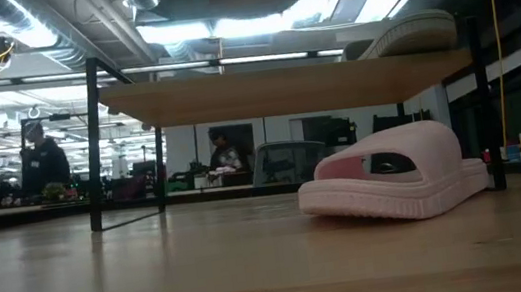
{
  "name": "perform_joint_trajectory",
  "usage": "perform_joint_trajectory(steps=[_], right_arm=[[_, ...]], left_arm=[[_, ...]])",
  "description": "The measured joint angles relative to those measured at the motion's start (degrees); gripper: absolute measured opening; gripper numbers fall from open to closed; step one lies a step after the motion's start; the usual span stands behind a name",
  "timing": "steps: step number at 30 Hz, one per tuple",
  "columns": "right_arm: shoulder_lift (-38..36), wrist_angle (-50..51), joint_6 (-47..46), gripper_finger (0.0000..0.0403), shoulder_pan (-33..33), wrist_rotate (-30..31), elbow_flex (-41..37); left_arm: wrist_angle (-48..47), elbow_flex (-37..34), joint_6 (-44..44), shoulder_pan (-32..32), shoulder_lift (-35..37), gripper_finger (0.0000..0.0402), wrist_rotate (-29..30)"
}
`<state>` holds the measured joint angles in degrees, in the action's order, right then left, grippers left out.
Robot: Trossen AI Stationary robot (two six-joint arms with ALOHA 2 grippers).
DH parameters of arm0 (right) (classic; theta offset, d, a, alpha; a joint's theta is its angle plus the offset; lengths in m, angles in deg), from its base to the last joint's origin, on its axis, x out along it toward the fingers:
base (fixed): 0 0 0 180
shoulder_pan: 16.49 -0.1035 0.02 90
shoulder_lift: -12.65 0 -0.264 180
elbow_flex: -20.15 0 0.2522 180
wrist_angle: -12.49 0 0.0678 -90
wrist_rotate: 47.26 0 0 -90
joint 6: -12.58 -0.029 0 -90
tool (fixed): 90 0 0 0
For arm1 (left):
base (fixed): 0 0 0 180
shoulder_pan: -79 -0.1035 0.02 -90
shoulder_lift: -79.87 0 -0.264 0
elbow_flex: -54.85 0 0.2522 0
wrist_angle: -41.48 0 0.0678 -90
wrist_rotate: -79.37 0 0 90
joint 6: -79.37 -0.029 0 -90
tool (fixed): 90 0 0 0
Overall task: Pick and place slides into the shelf
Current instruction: Put the gray slide on the shelf
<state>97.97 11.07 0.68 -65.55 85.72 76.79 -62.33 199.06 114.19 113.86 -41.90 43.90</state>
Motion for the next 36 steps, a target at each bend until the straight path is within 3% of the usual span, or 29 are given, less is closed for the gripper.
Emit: perform_joint_trajectory(steps=[7,14,20,26,29,36], right_arm=[[0.0,0.0,-0.9,0.0179,0.0,0.1,0.0],[-0.2,0.4,2.2,0.0179,-1.5,9.3,0.0],[-4.9,7.9,0.5,0.0179,-1.9,5.0,-0.1],[-7.5,12.9,-1.1,0.0179,-1.9,5.0,-0.4],[-7.5,7.6,0.0,0.0179,-1.9,5.0,-4.2],[-11.5,-22.0,9.1,0.0179,-1.7,3.6,-21.2]], left_arm=[[0.0,3.3,-5.0,-2.2,0.0,0.0002,3.3],[0.0,3.7,-9.7,-6.2,0.0,0.0002,3.6],[0.0,3.7,-14.2,-11.5,0.0,0.0002,3.1],[0.0,3.7,-17.3,-15.9,0.0,0.0002,2.6],[0.0,3.7,-19.0,-17.6,0.0,0.0002,2.6],[0.0,3.7,-22.0,-21.5,0.0,0.0002,3.0]])
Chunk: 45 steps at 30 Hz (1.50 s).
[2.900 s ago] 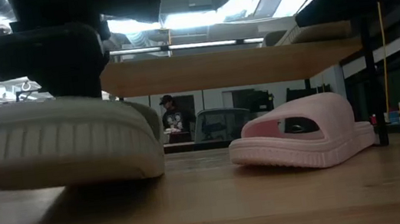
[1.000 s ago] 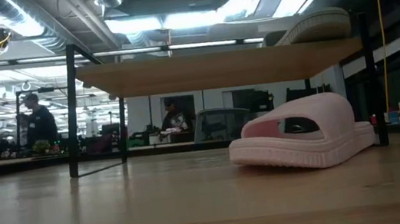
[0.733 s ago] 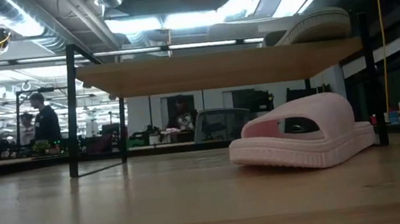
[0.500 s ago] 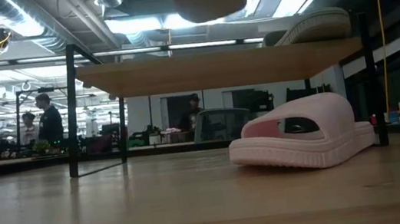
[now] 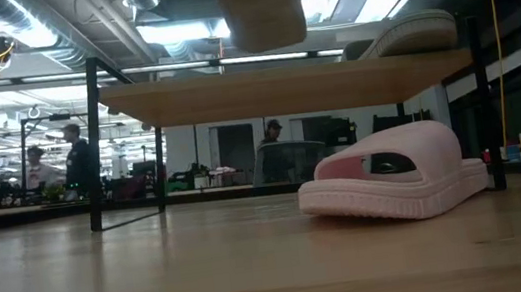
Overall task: Pick and place slides into the shelf
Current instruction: Put the gray slide on the shelf
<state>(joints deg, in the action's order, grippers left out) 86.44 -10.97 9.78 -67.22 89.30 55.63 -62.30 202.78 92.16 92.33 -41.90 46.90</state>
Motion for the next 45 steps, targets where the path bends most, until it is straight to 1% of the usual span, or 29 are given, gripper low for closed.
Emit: perform_joint_trajectory(steps=[2,3,8,12,15,17,20,22,24,26,30,33,39,45], right_arm=[[-2.6,-4.6,3.1,0.0179,0.0,-1.8,-3.3],[-4.1,-5.3,4.0,0.0179,0.0,-2.6,-4.4],[-10.4,-4.1,8.0,0.0179,0.7,-3.1,-6.1],[-14.4,1.9,9.3,0.0179,1.4,-3.2,-5.3],[-17.1,5.8,7.6,0.0179,1.4,-3.2,-4.7],[-18.5,6.5,7.4,0.0179,1.4,-3.5,-4.7],[-20.7,6.6,9.8,0.0179,1.4,-5.8,-4.7],[-22.5,6.7,12.1,0.0179,1.4,-5.9,-4.6],[-24.1,8.5,12.2,0.0179,1.4,-5.8,-4.6],[-25.5,11.5,12.0,0.0179,1.4,-5.8,-4.6],[-27.5,14.6,10.8,0.0179,1.4,-5.8,-4.6],[-28.1,15.0,10.8,0.0179,1.4,-5.8,-4.6],[-28.7,15.9,10.5,0.0179,1.4,-5.8,-4.6],[-29.2,15.9,11.1,0.0179,1.4,-5.8,-4.6]], left_arm=[[0.0,0.0,-1.0,-1.1,0.0,0.0002,-0.4],[0.0,0.0,-1.3,-1.6,0.0,0.0002,-0.7],[0.0,0.0,-1.4,-3.7,0.0,0.0002,-1.8],[0.0,0.0,-1.4,-4.6,0.0,0.0002,-2.4],[0.8,0.0,-1.5,-5.5,0.0,0.0002,-6.0],[1.8,0.0,-1.5,-6.2,0.0,0.0002,-7.0],[3.4,0.0,-1.5,-6.7,0.0,0.0002,-7.1],[4.8,0.0,-1.5,-6.5,0.0,0.0002,-6.2],[6.5,0.0,-1.8,-6.1,0.0,0.0002,-4.6],[8.2,0.0,-3.0,-5.7,0.0,0.0002,-4.2],[10.8,0.0,-3.0,-5.6,0.0,0.0002,-3.3],[11.1,0.0,-2.4,-5.7,0.0,0.0002,-2.2],[11.8,0.0,-0.9,-5.8,0.0,0.0002,-1.9],[14.3,0.0,-2.9,-5.9,0.0,0.0002,-1.7]])
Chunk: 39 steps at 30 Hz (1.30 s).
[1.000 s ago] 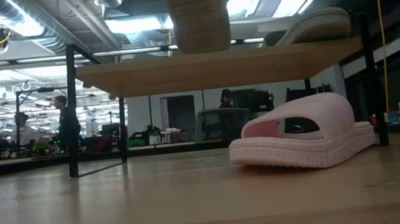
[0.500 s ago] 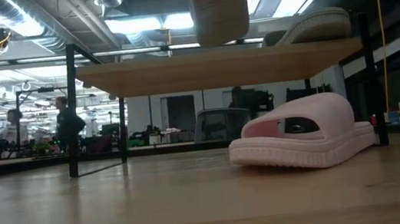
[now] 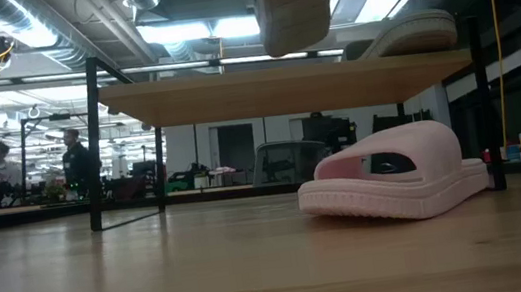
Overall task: Pick and place slides into the shelf
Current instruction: Put the gray slide on the shelf
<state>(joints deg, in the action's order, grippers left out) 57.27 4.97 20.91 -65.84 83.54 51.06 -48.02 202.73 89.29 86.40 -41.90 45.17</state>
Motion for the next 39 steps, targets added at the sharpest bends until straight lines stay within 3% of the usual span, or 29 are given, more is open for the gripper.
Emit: perform_joint_trajectory(steps=[4,15,26,39], right_arm=[[-0.8,-0.2,1.1,0.0179,0.0,0.0,0.0],[-2.5,0.0,2.5,0.0179,0.0,0.0,0.0],[-2.1,0.6,-3.1,0.0179,0.0,0.0,0.0],[-2.1,-2.2,-1.2,0.0179,5.9,1.6,0.0]], left_arm=[[1.8,0.0,-1.1,-1.2,0.0,0.0002,-2.6],[1.6,0.0,-4.0,-3.0,0.0,0.0002,-2.9],[-9.2,0.0,4.8,0.1,0.0,0.0002,-0.1],[-9.5,0.0,4.7,2.0,0.0,0.0002,1.6]])
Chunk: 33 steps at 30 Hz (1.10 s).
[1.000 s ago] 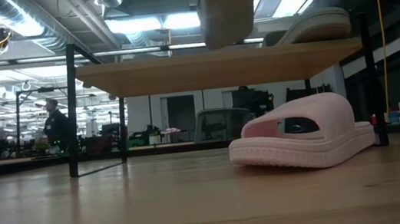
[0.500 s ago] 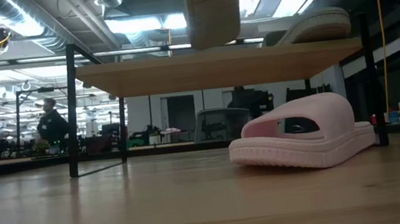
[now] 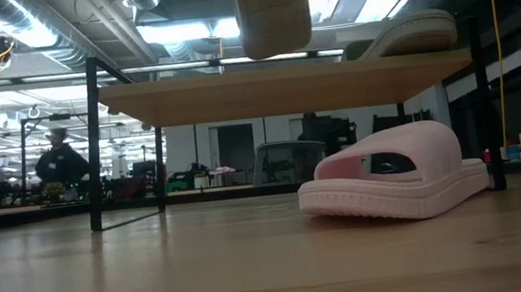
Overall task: Pick and place slides into the shelf
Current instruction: Put the gray slide on the shelf
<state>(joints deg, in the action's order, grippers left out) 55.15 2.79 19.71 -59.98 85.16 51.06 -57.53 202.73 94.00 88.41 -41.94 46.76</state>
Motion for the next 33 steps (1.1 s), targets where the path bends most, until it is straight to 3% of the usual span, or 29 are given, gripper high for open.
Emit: perform_joint_trajectory(steps=[6,12,20,26,33], right_arm=[[0.0,-4.4,8.4,0.0179,4.3,0.1,1.8],[2.2,7.9,9.7,0.0179,7.3,0.1,12.0],[11.9,18.5,12.2,0.0179,11.0,0.0,23.1],[16.8,18.2,14.4,0.0179,11.8,0.0,26.0],[17.1,17.3,12.6,0.0179,11.8,-0.1,26.1]], left_arm=[[0.0,0.0,0.0,0.1,0.0,0.0002,-0.5],[-2.4,0.0,-0.1,0.6,0.0,0.0002,-0.9],[-4.7,0.0,0.0,0.6,0.1,0.0002,-0.5],[-3.5,0.0,-0.6,2.0,4.3,0.0002,-3.5],[-4.4,-0.5,3.0,6.2,9.2,0.0002,-0.9]])
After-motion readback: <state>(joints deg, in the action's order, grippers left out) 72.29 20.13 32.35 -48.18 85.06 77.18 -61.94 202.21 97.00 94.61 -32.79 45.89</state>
